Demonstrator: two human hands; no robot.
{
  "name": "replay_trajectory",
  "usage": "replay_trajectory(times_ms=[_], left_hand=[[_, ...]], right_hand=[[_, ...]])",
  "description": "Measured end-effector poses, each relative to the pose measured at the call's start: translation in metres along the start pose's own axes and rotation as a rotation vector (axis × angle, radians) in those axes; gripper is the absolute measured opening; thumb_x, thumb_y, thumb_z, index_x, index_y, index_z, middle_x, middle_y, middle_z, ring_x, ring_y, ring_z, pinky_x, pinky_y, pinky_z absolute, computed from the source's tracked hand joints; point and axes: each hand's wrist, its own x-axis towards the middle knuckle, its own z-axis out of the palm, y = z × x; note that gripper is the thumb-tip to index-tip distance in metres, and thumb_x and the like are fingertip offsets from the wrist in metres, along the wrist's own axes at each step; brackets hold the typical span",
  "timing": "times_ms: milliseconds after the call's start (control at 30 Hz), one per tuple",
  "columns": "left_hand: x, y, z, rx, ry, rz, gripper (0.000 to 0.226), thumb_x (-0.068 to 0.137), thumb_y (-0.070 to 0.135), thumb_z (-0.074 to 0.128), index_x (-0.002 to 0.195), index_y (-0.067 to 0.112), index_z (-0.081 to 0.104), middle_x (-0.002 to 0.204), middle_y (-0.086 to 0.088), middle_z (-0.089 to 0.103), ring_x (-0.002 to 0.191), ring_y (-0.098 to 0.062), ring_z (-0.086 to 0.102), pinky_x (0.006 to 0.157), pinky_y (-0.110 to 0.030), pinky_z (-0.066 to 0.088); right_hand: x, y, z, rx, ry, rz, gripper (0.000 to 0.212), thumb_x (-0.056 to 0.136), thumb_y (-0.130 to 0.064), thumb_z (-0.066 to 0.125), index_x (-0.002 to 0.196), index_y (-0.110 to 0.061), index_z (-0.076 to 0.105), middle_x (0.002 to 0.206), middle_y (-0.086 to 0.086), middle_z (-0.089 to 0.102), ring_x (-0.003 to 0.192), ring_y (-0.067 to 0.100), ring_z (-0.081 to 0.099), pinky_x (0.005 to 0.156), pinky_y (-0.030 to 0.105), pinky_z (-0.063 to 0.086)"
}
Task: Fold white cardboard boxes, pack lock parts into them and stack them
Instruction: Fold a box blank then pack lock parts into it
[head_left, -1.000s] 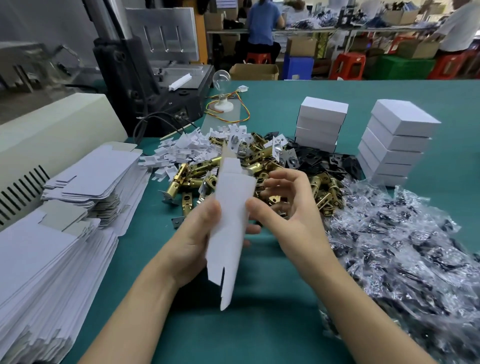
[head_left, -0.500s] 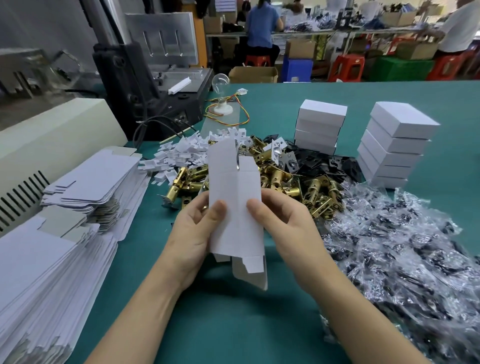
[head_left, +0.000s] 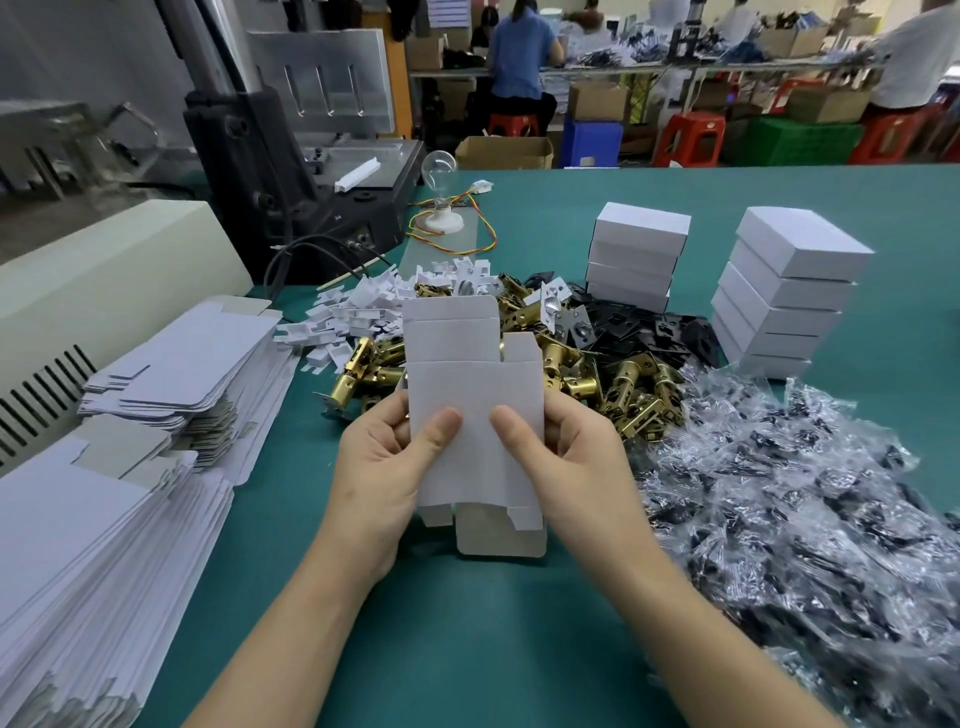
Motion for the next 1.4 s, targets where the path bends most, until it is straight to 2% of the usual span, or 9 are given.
replay_trajectory(times_ms=[333,467,567,767,900,1067,1200,1333,1400], left_hand=[[-0.002,0.004,0.002,0.026,0.029,0.058,0.026,0.087,0.047,0.07,0.106,0.034,0.082,0.114,-0.001,0.08,0.102,-0.016,0.078,0.078,-0.026,0.063],[-0.001,0.004,0.001,0.023,0.062,0.072,0.021,0.091,0.045,0.074,0.109,0.035,0.079,0.115,-0.002,0.08,0.1,-0.019,0.078,0.076,-0.031,0.064],[-0.001,0.004,0.001,-0.002,0.065,0.099,0.031,0.087,0.05,0.07,0.116,0.041,0.077,0.123,0.002,0.077,0.109,-0.018,0.074,0.085,-0.034,0.064],[0.001,0.002,0.003,0.07,0.091,0.188,0.026,0.098,0.037,0.066,0.118,0.052,0.072,0.12,0.015,0.076,0.108,-0.003,0.072,0.081,-0.019,0.058],[0.004,-0.003,0.001,0.088,0.151,0.15,0.026,0.102,0.039,0.062,0.127,0.038,0.066,0.119,0.013,0.076,0.105,-0.005,0.071,0.085,-0.025,0.057],[-0.001,0.0,0.002,0.127,-0.012,0.012,0.05,0.102,0.051,0.053,0.144,0.027,0.06,0.137,-0.001,0.07,0.124,-0.02,0.069,0.096,-0.034,0.06],[-0.011,0.009,0.005,0.118,-0.148,-0.111,0.084,0.067,0.083,0.076,0.131,0.029,0.069,0.131,-0.005,0.073,0.122,-0.025,0.07,0.097,-0.037,0.059],[-0.012,0.013,0.001,-0.033,-0.177,-0.206,0.081,0.058,0.074,0.09,0.12,0.024,0.078,0.123,-0.015,0.076,0.109,-0.028,0.075,0.09,-0.043,0.062],[-0.014,0.015,-0.002,-0.158,-0.212,-0.262,0.076,0.055,0.071,0.093,0.114,0.025,0.082,0.117,-0.012,0.078,0.1,-0.024,0.077,0.08,-0.039,0.064]], right_hand=[[0.001,0.001,-0.002,0.048,-0.026,-0.02,0.017,0.101,-0.03,0.062,0.108,-0.022,0.076,0.103,-0.001,0.079,0.096,0.019,0.076,0.083,0.049,0.063],[0.002,-0.002,-0.001,0.07,-0.024,-0.031,0.029,0.099,-0.032,0.068,0.127,-0.033,0.061,0.109,-0.004,0.078,0.098,0.017,0.076,0.082,0.042,0.064],[0.002,-0.003,-0.003,0.099,0.051,-0.03,0.042,0.098,-0.031,0.07,0.133,-0.039,0.048,0.109,-0.006,0.077,0.094,0.015,0.077,0.079,0.035,0.064],[0.001,-0.004,-0.001,0.106,0.012,-0.083,0.044,0.094,-0.04,0.066,0.135,-0.045,0.051,0.118,-0.003,0.074,0.105,0.015,0.073,0.085,0.035,0.06],[-0.002,-0.007,0.004,0.114,-0.064,-0.161,0.045,0.094,-0.039,0.063,0.136,-0.048,0.052,0.119,-0.002,0.073,0.113,0.018,0.069,0.091,0.035,0.058],[-0.005,-0.008,0.007,0.008,-0.035,-0.207,0.038,0.093,-0.03,0.072,0.128,-0.038,0.061,0.117,-0.008,0.071,0.107,0.015,0.067,0.083,0.024,0.055],[-0.006,-0.009,0.007,-0.192,0.005,-0.284,0.04,0.088,-0.05,0.073,0.126,-0.04,0.062,0.121,-0.014,0.063,0.113,0.015,0.062,0.082,0.021,0.051],[-0.004,-0.006,0.005,-0.243,0.093,-0.344,0.044,0.088,-0.047,0.071,0.129,-0.035,0.06,0.128,-0.009,0.055,0.12,0.017,0.056,0.087,0.013,0.046],[-0.002,-0.005,0.003,-0.184,0.123,-0.292,0.05,0.086,-0.049,0.072,0.132,-0.041,0.053,0.131,-0.013,0.056,0.121,0.014,0.057,0.088,0.02,0.049]])
